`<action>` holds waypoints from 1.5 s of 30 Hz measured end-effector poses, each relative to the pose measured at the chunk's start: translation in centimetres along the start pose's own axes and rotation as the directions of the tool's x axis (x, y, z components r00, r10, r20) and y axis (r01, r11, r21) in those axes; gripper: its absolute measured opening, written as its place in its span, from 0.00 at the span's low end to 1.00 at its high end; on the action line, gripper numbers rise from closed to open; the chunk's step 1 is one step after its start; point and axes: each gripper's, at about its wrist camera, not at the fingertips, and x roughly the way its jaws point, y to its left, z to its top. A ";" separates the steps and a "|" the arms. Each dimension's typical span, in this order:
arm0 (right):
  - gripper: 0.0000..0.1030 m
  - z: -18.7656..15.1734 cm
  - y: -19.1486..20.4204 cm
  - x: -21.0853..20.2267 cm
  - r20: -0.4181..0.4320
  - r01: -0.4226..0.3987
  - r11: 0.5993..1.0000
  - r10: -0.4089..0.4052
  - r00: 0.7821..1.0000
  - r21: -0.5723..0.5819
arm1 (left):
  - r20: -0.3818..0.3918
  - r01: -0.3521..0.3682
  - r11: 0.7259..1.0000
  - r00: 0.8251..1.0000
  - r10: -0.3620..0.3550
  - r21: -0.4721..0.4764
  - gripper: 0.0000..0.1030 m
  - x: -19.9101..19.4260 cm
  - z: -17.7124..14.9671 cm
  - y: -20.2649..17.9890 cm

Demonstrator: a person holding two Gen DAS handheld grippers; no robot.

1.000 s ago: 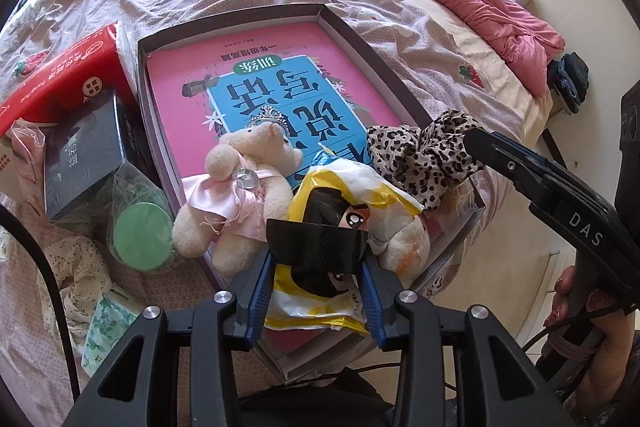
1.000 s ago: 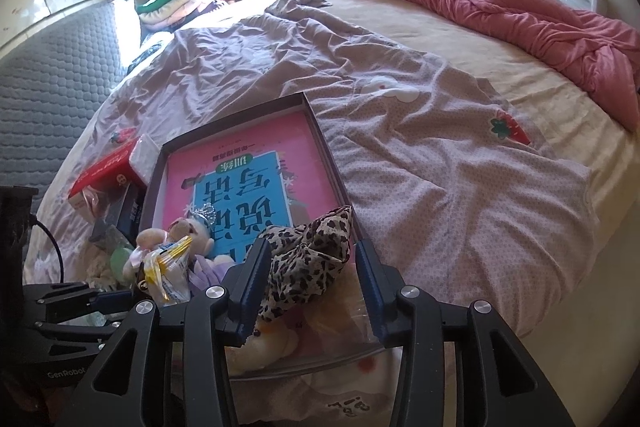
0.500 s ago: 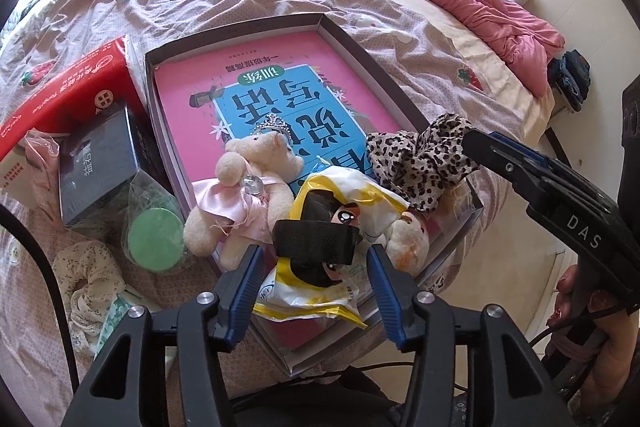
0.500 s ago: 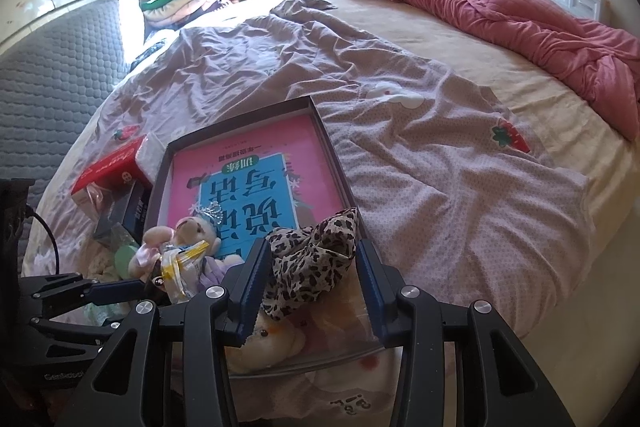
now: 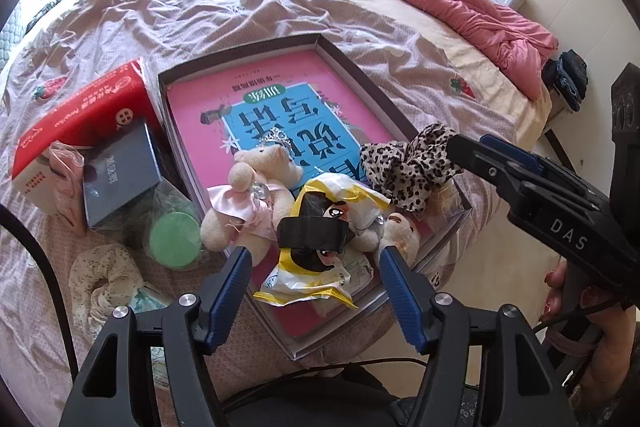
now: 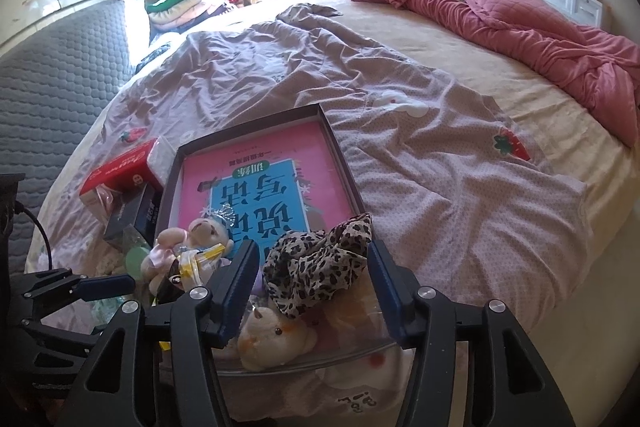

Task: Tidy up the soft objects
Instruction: 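Move both tools back from the tray toward the remaining pile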

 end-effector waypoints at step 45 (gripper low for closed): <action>0.68 0.0 11.3 -4.4 0.077 -0.087 0.967 0.108 0.991 -0.239 | 0.198 -0.139 0.948 0.959 0.201 -0.286 0.70 -12.8 -5.1 12.1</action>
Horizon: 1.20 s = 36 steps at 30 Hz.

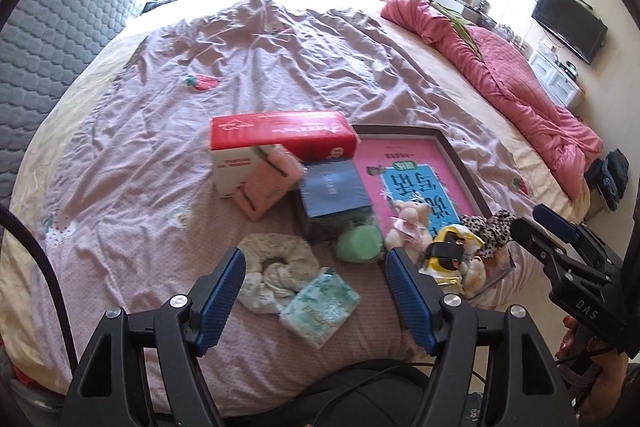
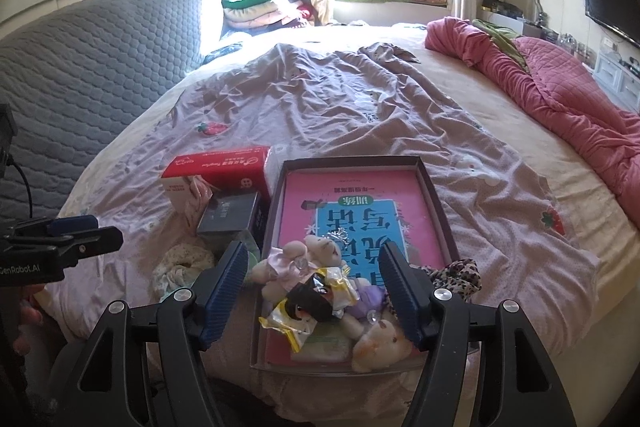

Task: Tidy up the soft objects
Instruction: 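Move both tools back from the tray toward the remaining pile, then grasp the floral scrunchie with left tool while right tool grasps the white-green tissue pack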

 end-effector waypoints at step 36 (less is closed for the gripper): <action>0.75 -5.5 13.0 8.3 -0.305 -0.301 0.907 0.209 0.929 -0.296 | -0.124 -0.054 0.994 0.991 0.042 -0.100 0.70 3.4 -3.8 7.9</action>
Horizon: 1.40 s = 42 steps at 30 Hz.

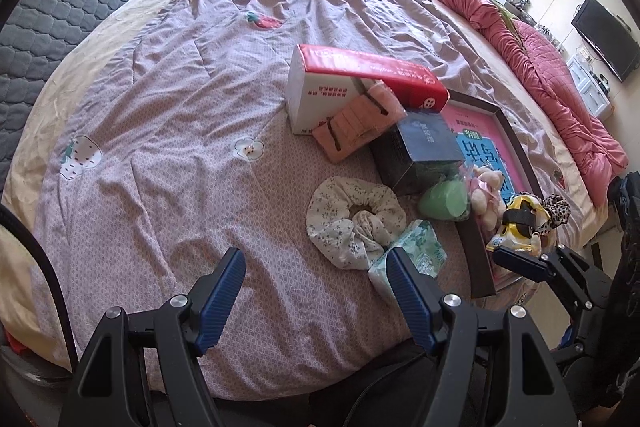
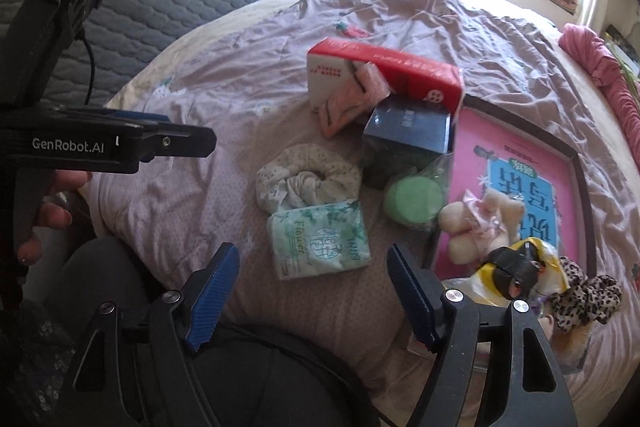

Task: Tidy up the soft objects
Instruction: 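Grasp the floral scrunchie with left tool while right tool grasps the white-green tissue pack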

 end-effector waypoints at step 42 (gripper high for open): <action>0.35 0.6 -5.1 7.5 -0.065 -0.006 0.994 0.013 0.998 0.106 | -0.165 0.090 0.987 0.980 -0.111 -0.131 0.59 11.5 1.8 0.3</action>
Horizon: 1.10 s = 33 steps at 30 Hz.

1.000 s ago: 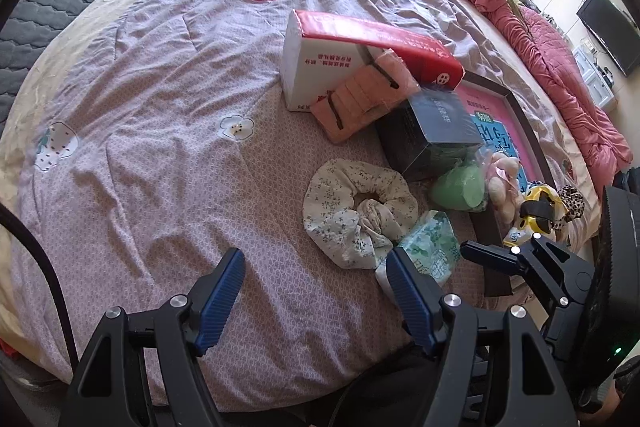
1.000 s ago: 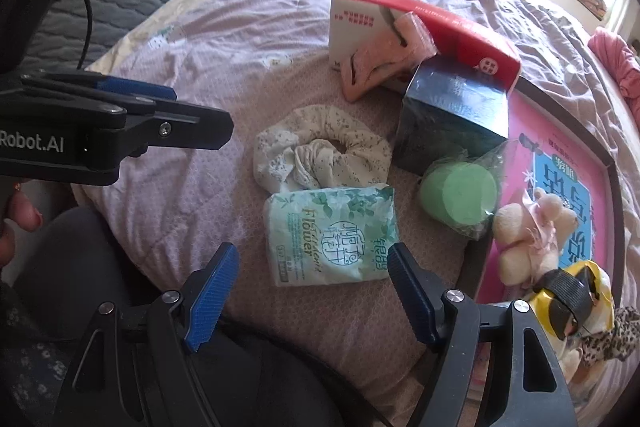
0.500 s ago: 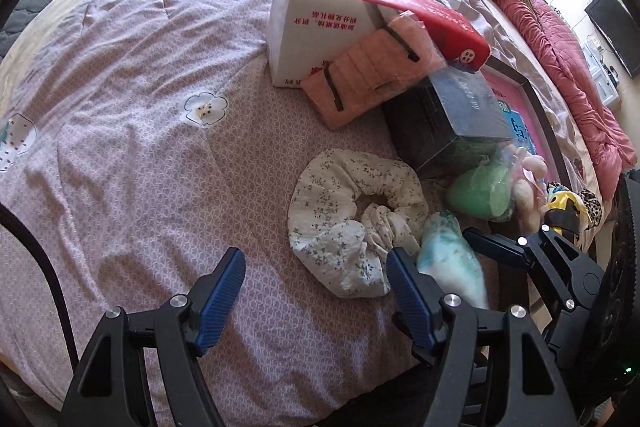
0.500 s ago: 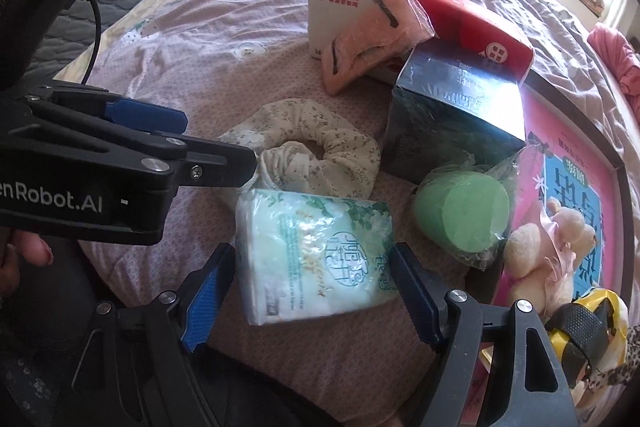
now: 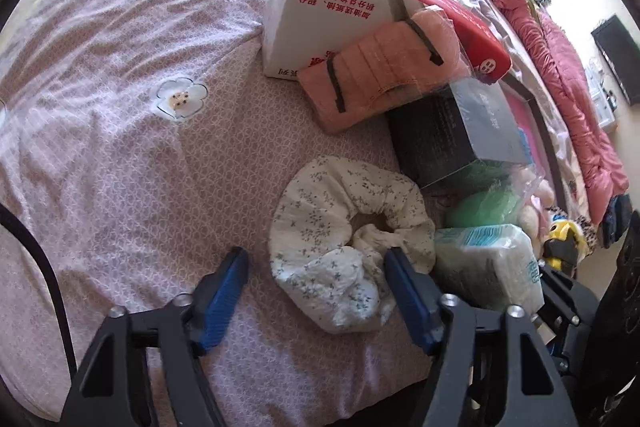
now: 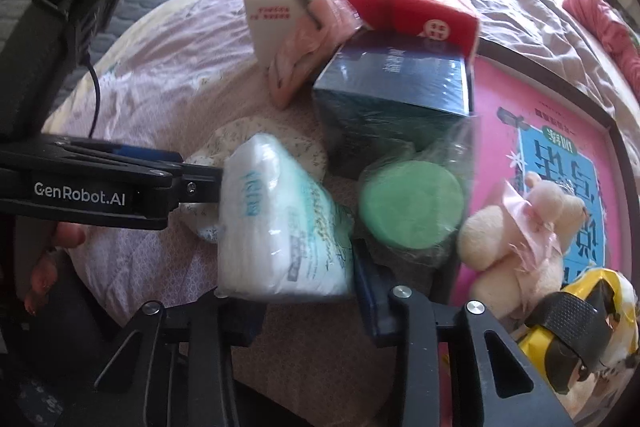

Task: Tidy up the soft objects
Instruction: 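Grasp the floral scrunchie with left tool while right tool grasps the white-green tissue pack, then lift the scrunchie in left tool and tissue pack in right tool toward the tray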

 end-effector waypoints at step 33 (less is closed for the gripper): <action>0.24 0.6 -1.2 -11.7 0.287 -0.043 0.997 0.024 0.958 0.060 | 0.194 0.049 0.977 0.977 -0.091 0.209 0.12 -9.6 -0.3 -7.8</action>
